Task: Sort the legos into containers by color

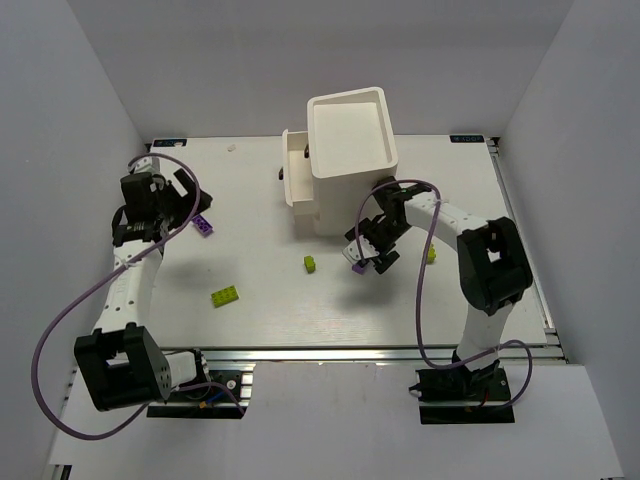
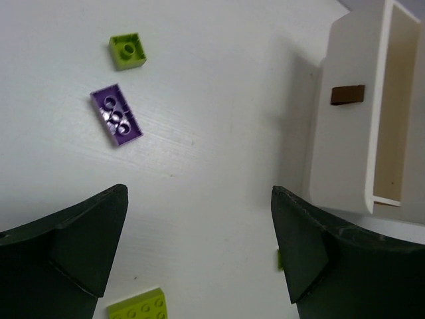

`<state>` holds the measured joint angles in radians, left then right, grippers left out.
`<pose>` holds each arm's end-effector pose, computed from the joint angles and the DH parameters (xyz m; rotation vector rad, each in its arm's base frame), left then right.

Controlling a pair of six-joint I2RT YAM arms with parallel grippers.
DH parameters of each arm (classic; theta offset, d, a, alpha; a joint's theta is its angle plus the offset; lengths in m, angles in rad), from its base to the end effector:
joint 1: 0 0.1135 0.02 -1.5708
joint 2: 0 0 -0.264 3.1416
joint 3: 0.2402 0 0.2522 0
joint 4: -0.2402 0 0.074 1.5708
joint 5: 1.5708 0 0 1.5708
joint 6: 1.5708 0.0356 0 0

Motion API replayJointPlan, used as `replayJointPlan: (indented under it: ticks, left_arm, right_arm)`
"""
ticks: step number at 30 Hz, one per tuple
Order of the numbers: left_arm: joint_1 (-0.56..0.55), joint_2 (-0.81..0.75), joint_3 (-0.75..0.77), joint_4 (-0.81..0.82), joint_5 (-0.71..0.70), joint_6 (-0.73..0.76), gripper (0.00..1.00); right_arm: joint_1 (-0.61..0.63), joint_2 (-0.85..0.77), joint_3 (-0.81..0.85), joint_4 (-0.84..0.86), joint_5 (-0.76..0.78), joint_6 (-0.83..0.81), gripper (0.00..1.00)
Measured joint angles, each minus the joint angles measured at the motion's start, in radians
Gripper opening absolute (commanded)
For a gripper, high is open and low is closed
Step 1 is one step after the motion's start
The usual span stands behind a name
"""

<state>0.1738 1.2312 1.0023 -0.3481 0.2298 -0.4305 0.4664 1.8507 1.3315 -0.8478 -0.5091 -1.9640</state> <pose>0.2726 0.0396 0.3060 -0.5119 2.0952 -0.3958 0.3108 0.1759 0.1949 -2.4911 0.8505 0.3183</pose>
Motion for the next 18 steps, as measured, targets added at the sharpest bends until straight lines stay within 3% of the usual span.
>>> replayJointPlan:
  ticks: [6, 8, 12, 17, 18]
  left_arm:
    - [0.005, -0.034, -0.013, -0.068, -0.056, -0.001, 0.98]
    - [0.009, -0.043, -0.014, -0.076, -0.069, -0.004, 0.98]
    - [0.013, -0.047, -0.023, -0.087, -0.088, -0.013, 0.98]
    - [0.014, -0.041, -0.033, -0.103, -0.092, -0.020, 0.98]
    - [0.014, -0.041, -0.033, -0.104, -0.092, -0.021, 0.98]
  right_arm:
    - [0.023, 0.069, 0.050, -0.082, 0.067, -0.008, 0.78]
    - [0.032, 0.082, 0.056, -0.084, 0.084, -0.008, 0.72]
    - [0.053, 0.100, 0.061, -0.100, 0.106, -0.011, 0.51]
    - [0.077, 0.119, 0.069, -0.131, 0.124, -0.011, 0.43]
    - [0.080, 0.116, 0.063, -0.131, 0.126, -0.011, 0.36]
